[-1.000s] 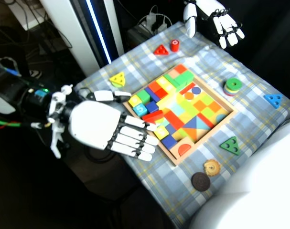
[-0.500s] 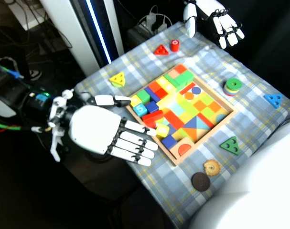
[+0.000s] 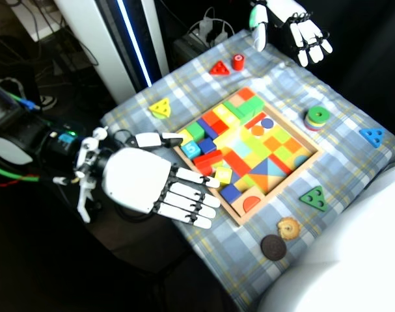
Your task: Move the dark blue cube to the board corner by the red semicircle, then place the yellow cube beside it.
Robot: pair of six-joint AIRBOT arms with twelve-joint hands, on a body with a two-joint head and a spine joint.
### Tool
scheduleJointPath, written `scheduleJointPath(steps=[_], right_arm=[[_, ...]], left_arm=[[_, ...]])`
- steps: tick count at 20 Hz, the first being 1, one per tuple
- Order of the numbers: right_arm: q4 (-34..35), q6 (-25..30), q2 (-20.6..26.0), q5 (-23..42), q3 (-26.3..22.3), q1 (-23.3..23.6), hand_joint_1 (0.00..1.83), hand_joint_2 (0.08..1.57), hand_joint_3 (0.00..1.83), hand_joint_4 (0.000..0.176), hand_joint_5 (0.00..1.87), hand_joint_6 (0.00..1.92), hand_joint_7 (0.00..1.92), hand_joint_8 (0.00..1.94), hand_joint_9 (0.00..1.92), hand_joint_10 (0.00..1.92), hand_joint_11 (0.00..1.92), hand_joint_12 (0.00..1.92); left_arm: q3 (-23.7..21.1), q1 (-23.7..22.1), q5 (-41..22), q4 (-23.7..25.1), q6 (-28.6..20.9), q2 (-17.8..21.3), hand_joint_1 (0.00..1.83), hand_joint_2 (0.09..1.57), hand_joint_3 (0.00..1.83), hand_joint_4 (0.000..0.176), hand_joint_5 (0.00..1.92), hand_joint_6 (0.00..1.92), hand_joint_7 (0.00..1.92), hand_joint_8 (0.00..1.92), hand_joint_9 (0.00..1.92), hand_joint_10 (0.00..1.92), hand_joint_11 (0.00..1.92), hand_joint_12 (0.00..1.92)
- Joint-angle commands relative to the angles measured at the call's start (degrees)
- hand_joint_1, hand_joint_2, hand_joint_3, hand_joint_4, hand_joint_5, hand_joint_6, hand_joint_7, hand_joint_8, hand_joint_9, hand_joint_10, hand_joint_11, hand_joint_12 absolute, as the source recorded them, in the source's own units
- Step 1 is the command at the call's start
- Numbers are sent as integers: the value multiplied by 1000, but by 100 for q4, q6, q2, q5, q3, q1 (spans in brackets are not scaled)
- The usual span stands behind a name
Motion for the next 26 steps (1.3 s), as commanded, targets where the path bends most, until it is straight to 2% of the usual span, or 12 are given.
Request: scheduleJointPath(steps=[1, 3, 5, 8, 11, 12, 13, 15, 19, 21, 25, 26], right_arm=[[18, 4, -54, 489, 31, 81, 0, 907, 0, 176, 246, 0, 0, 0, 0, 0, 0, 0], [-86, 4, -94, 481, 36, 157, 0, 916, 2, 176, 247, 1, 0, 0, 0, 0, 0, 0], [-149, 4, -121, 470, 35, 218, 0, 910, 0, 176, 256, 4, 0, 0, 0, 0, 0, 0], [-259, 4, -217, 471, 53, 363, 0, 910, 0, 176, 273, 9, 0, 0, 0, 0, 0, 0], [-364, 4, -275, 471, 61, 469, 0, 894, 0, 176, 257, 1, 0, 0, 0, 0, 0, 0], [-367, 4, -275, 471, 68, 489, 0, 898, 0, 176, 256, 1, 0, 0, 0, 0, 0, 0], [-365, 4, -268, 471, 77, 511, 0, 914, 3, 176, 239, 0, 0, 0, 0, 0, 0, 0], [-359, 4, -215, 471, 81, 553, 0, 930, 9, 176, 234, 0, 0, 0, 0, 0, 0, 0], [-373, 5, -67, 486, -28, 683, 0, 957, 16, 176, 242, 4, 0, 0, 0, 0, 0, 0], [-494, 6, -4, 490, -116, 772, 0, 960, 15, 168, 254, 8, 0, 0, 0, 0, 0, 0], [-838, 229, -35, 489, -157, 847, 0, 962, 8, 176, 269, 12, 0, 0, 0, 0, 0, 0], [-894, 261, -63, 486, -149, 853, 0, 949, 2, 176, 267, 10, 0, 0, 0, 0, 0, 0]], left_arm=[[25, -53, -611, 280, -38, -4, 0, 1122, 0, 107, 291, 0, 222, 1, 165, 2, 0, 0], [27, -53, -610, 280, -39, -4, 0, 1130, 3, 91, 315, 10, 232, 5, 171, 4, 0, 0], [28, -53, -605, 280, -39, -6, 0, 1127, 1, 107, 296, 1, 219, 0, 160, 0, 0, 0], [35, -53, -600, 276, -43, -15, 0, 1128, 1, 93, 310, 6, 228, 4, 169, 4, 0, 0], [34, -53, -602, 277, -47, -15, 0, 1126, 0, 104, 293, 0, 216, 0, 157, 0, 0, 0], [34, -53, -601, 279, -53, -15, 0, 1123, 0, 103, 291, 0, 210, 0, 150, 0, 0, 0], [32, -53, -602, 278, -55, -15, 0, 1125, 0, 91, 311, 9, 222, 5, 160, 5, 0, 0], [31, -51, -603, 270, -55, -16, 0, 1120, 0, 101, 302, 3, 219, 3, 157, 3, 0, 0], [31, -46, -604, 260, -55, -18, 0, 1125, 0, 88, 318, 8, 231, 6, 168, 6, 0, 0], [34, -46, -603, 261, -56, -21, 0, 1124, 0, 87, 316, 5, 233, 5, 174, 7, 0, 0], [45, -48, -589, 262, -60, -34, 0, 1126, 1, 107, 291, 0, 217, 0, 155, 0, 0, 0], [45, -48, -589, 262, -62, -34, 0, 1127, 1, 100, 301, 4, 228, 5, 167, 5, 0, 0]])
